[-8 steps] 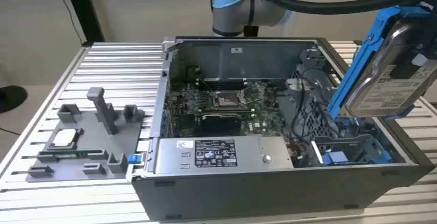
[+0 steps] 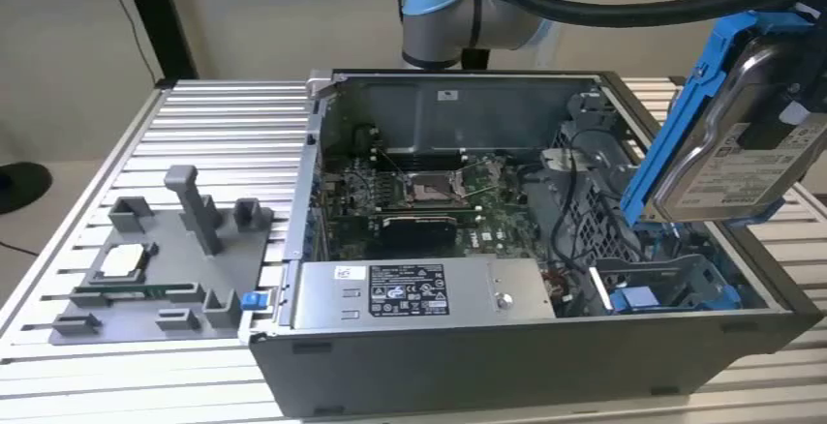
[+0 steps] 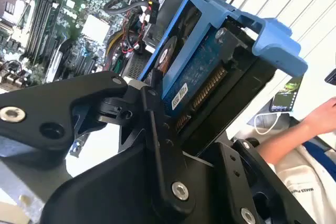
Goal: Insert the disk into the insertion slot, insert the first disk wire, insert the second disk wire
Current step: 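Insert the disk into the insertion slot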
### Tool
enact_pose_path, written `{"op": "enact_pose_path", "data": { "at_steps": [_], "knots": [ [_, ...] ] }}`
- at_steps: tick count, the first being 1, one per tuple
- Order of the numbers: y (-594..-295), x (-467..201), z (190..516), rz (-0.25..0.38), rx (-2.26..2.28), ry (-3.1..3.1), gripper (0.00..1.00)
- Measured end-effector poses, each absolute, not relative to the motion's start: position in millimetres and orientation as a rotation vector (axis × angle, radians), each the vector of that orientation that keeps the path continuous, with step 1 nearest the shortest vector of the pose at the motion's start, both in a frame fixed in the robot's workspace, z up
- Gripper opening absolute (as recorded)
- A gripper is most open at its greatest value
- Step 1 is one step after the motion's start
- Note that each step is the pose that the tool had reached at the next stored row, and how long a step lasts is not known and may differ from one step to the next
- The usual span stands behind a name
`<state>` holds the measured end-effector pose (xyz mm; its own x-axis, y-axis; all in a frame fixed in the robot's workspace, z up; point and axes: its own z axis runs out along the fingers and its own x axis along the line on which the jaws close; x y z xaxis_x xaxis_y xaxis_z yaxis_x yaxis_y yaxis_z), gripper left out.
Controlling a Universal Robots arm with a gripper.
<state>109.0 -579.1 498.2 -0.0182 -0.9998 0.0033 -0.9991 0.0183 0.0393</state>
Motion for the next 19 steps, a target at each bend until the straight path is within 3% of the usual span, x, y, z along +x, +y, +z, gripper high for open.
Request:
{"op": "enact_pose_path", "data": {
  "at_steps": [19],
  "knots": [
    [-593.2, 115.8, 476.8, -0.045, 2.176, -2.221, 0.00]
  ]
}}
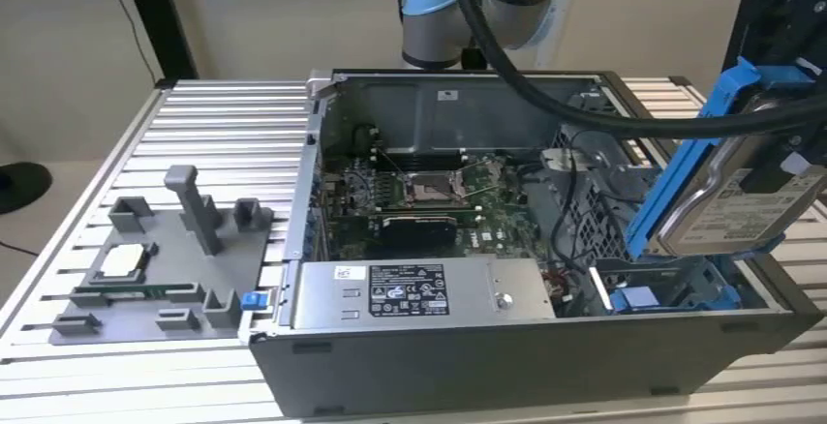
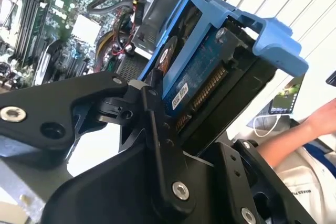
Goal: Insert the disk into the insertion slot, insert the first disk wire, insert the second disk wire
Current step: 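Insert the disk into the insertion slot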
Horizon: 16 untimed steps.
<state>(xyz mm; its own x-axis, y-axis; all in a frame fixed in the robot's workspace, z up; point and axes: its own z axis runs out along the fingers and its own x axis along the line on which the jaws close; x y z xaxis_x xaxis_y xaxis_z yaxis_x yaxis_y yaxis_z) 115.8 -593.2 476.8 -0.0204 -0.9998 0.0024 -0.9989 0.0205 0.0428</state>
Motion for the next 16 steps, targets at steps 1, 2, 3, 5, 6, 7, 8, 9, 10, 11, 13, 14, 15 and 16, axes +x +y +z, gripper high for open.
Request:
{"op": "enact_pose_path", "data": {
  "at_steps": [1, 2, 3, 5, 6, 7, 8, 9, 10, 11, 13, 14, 15, 16],
  "knots": [
    [-593.2, 116.2, 475.0, -0.045, 2.176, -2.221, 0.00],
    [-593.2, 116.7, 473.0, -0.045, 2.176, -2.221, 0.00],
    [-593.2, 117.3, 471.2, -0.045, 2.176, -2.221, 0.00],
    [-593.2, 118.9, 467.4, -0.045, 2.176, -2.221, 0.00],
    [-593.3, 119.8, 465.7, -0.045, 2.176, -2.221, 0.00],
    [-593.2, 120.7, 463.9, -0.045, 2.176, -2.221, 0.00],
    [-593.3, 121.5, 462.2, -0.046, 2.176, -2.221, 0.00],
    [-593.2, 122.3, 460.4, -0.046, 2.176, -2.221, 0.00],
    [-593.1, 123.1, 458.5, -0.046, 2.175, -2.221, 0.00],
    [-592.9, 123.8, 456.8, -0.046, 2.175, -2.221, 0.00],
    [-592.3, 124.1, 453.0, -0.047, 2.175, -2.221, 0.00],
    [-591.9, 124.2, 451.3, -0.047, 2.174, -2.221, 0.00],
    [-591.4, 124.3, 449.5, -0.048, 2.174, -2.221, 0.00],
    [-590.9, 124.3, 447.5, -0.048, 2.174, -2.221, 0.00]
  ]
}}
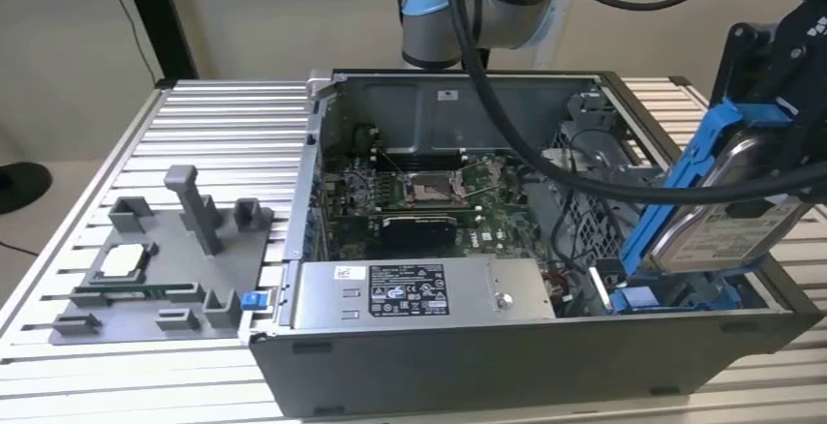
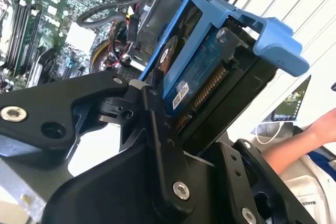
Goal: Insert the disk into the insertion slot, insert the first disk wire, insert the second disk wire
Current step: 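Insert the disk into the insertion slot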
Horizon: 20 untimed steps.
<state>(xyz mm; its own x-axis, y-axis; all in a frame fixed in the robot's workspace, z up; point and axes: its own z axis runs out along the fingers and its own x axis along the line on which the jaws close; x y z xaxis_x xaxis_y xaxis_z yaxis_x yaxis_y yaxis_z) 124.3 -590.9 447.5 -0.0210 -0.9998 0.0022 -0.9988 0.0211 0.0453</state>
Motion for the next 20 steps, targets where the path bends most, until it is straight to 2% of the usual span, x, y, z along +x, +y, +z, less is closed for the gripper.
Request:
{"op": "enact_pose_path", "data": {
  "at_steps": [20],
  "knots": [
    [-580.0, 127.7, 413.3, -0.054, 2.170, -2.219, 0.00]
  ]
}}
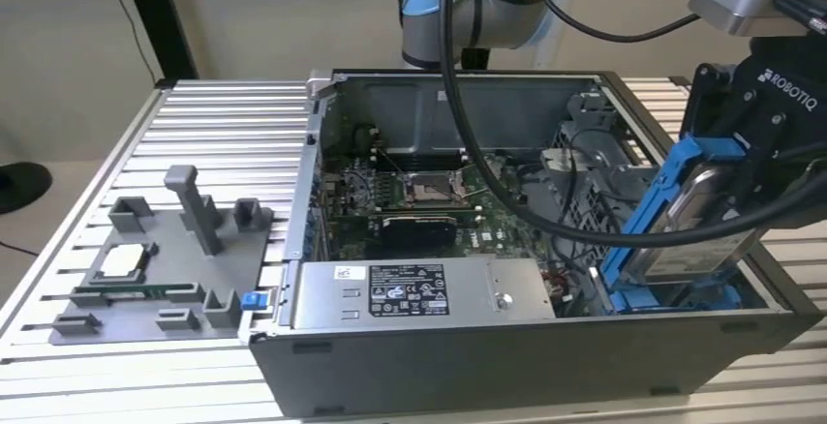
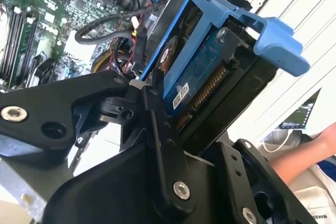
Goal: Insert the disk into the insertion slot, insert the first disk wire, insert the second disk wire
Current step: 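Insert the disk into the insertion slot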
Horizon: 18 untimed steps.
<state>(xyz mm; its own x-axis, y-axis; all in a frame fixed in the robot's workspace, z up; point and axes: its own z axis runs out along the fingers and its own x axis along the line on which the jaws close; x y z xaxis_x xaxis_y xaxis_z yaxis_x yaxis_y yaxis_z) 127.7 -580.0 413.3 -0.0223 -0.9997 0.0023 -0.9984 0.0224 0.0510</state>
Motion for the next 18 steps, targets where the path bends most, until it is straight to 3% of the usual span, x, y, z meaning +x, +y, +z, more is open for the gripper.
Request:
{"op": "enact_pose_path", "data": {
  "at_steps": [15, 16, 18],
  "knots": [
    [-576.8, 129.0, 393.1, -0.061, 2.166, -2.218, 0.00],
    [-576.8, 128.9, 393.2, -0.061, 2.166, -2.218, 1.00],
    [-576.8, 128.9, 393.1, -0.061, 2.166, -2.218, 1.00]
  ]
}}
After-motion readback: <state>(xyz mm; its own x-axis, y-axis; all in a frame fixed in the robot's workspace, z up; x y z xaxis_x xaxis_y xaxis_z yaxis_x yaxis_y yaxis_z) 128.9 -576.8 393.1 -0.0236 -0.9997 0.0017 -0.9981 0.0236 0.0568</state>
